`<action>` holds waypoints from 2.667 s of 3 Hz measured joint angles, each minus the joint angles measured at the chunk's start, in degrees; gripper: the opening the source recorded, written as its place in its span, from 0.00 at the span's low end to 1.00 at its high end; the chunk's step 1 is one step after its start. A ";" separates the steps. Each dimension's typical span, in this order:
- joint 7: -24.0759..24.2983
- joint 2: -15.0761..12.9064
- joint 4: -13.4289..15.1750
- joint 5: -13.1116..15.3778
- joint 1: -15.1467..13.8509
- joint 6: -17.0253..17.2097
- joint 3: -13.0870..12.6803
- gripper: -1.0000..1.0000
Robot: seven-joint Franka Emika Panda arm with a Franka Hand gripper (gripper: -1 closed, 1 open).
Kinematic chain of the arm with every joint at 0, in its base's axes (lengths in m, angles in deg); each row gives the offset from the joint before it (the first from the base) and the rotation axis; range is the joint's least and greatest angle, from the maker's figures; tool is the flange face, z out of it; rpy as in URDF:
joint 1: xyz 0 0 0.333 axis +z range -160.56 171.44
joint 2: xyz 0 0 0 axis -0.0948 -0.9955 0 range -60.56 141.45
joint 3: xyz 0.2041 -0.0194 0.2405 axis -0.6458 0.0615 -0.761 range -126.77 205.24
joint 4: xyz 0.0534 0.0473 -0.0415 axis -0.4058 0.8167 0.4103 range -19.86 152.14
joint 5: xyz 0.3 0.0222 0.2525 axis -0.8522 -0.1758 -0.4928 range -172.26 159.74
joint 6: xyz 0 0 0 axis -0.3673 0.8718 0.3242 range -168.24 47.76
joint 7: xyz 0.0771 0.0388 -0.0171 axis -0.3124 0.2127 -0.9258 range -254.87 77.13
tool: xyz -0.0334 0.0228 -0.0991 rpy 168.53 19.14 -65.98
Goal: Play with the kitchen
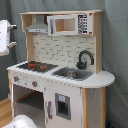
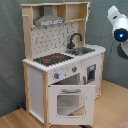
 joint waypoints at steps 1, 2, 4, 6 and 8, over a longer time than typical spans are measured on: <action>6.25 -0.69 1.67 1.85 -0.02 -1.03 0.66 1.00; 12.87 -1.67 3.67 3.60 -0.11 -2.30 0.71 1.00; 23.62 -2.64 7.34 5.05 -1.80 -7.49 1.44 1.00; 31.05 -2.73 9.37 5.05 -6.20 -15.68 3.20 1.00; 39.10 -3.23 9.49 4.84 -12.10 -25.44 5.24 1.00</action>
